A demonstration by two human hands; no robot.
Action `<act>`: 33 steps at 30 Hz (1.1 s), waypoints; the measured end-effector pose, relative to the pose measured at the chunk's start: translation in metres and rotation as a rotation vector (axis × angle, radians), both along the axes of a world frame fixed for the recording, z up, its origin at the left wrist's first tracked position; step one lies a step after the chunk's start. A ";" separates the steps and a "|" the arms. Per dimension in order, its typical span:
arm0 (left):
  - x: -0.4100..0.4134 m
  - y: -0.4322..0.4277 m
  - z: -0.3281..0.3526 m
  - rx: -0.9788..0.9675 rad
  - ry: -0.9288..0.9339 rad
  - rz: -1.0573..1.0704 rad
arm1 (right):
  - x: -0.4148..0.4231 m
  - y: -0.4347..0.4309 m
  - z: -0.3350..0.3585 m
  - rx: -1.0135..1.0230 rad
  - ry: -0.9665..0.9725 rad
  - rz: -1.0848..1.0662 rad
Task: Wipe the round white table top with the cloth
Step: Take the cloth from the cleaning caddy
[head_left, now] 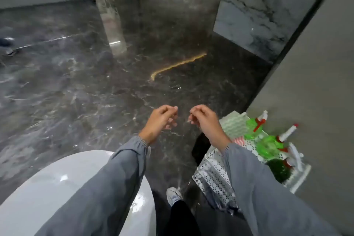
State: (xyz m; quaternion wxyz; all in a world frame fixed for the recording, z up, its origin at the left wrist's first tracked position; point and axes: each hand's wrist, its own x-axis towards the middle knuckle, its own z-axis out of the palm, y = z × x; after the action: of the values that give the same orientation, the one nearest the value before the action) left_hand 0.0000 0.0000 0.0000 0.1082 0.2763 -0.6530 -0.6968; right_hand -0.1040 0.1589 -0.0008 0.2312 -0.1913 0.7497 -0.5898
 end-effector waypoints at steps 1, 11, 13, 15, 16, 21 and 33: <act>-0.011 0.007 -0.006 -0.001 -0.016 -0.032 | -0.005 0.010 -0.005 0.011 0.024 -0.023; -0.132 0.088 -0.091 -0.096 -0.177 -0.224 | -0.053 0.105 -0.082 0.247 -0.096 -0.513; -0.148 0.095 -0.107 -0.118 -0.207 -0.268 | -0.059 0.108 -0.099 0.292 -0.153 -0.574; -0.161 0.100 -0.121 -0.152 -0.252 -0.314 | -0.069 0.112 -0.122 0.314 -0.204 -0.585; -0.166 0.101 -0.127 -0.171 -0.266 -0.320 | -0.074 0.113 -0.135 0.303 -0.237 -0.586; -0.179 0.100 -0.132 -0.176 -0.251 -0.244 | -0.074 0.099 -0.122 0.044 -0.443 -0.733; -0.107 0.062 -0.082 0.342 0.030 -0.048 | -0.042 0.057 -0.069 -0.222 -0.152 -0.708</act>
State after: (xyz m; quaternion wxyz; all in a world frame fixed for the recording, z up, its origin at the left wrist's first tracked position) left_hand -0.1071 0.0623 -0.0821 0.0527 0.2648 -0.5297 -0.8041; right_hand -0.1461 0.2162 -0.0697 0.0461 0.1000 0.6815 -0.7235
